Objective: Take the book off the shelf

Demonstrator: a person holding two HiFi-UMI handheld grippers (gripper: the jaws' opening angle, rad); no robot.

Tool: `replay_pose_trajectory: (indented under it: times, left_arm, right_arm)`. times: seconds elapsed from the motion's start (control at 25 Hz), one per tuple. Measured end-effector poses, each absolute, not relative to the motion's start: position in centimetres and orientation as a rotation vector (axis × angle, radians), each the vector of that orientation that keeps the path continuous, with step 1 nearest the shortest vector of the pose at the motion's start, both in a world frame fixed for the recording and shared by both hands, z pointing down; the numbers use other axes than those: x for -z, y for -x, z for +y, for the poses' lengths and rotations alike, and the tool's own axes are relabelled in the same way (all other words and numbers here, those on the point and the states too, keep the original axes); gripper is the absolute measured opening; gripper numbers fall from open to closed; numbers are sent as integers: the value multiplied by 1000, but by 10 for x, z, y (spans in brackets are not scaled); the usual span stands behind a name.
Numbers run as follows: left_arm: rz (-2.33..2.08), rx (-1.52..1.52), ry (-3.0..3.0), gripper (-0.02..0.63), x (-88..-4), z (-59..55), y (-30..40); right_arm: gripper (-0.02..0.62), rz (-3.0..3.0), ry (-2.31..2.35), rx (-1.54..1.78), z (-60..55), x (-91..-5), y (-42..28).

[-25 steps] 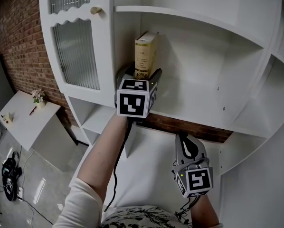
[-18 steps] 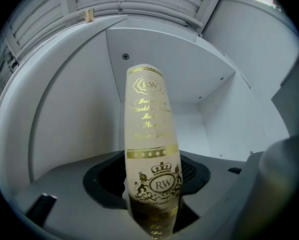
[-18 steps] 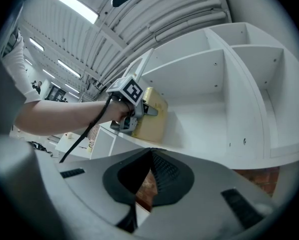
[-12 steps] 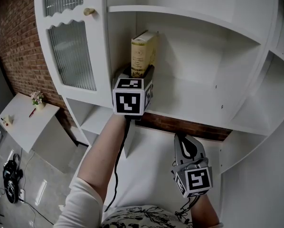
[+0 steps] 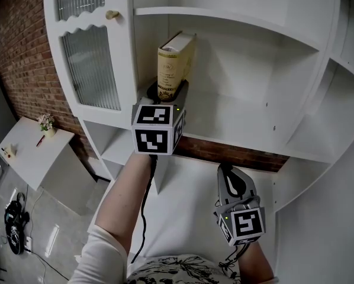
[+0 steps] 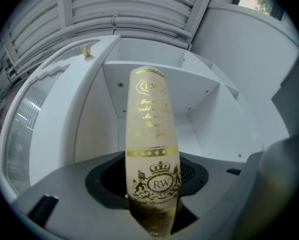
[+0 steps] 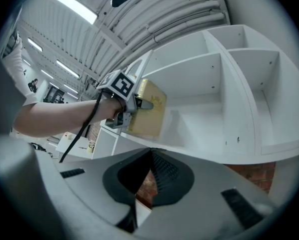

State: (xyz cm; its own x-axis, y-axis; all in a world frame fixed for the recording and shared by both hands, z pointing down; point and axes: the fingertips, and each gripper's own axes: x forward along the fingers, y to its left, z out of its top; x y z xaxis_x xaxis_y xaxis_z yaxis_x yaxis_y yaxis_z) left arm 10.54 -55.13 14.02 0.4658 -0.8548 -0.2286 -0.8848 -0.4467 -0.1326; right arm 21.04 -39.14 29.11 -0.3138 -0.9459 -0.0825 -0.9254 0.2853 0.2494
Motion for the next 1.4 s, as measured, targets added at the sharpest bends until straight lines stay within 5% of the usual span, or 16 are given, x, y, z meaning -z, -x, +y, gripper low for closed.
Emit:
replay_pose_trajectory:
  times: [0.8, 1.4]
  left_arm:
    - [1316, -463, 2579, 221, -193, -363, -31]
    - [1402, -240, 2719, 222, -359, -346, -13]
  right_arm:
    - [2, -2454, -1839, 312, -332, -306, -170]
    - [2, -2442, -1941, 256, -312, -345, -149]
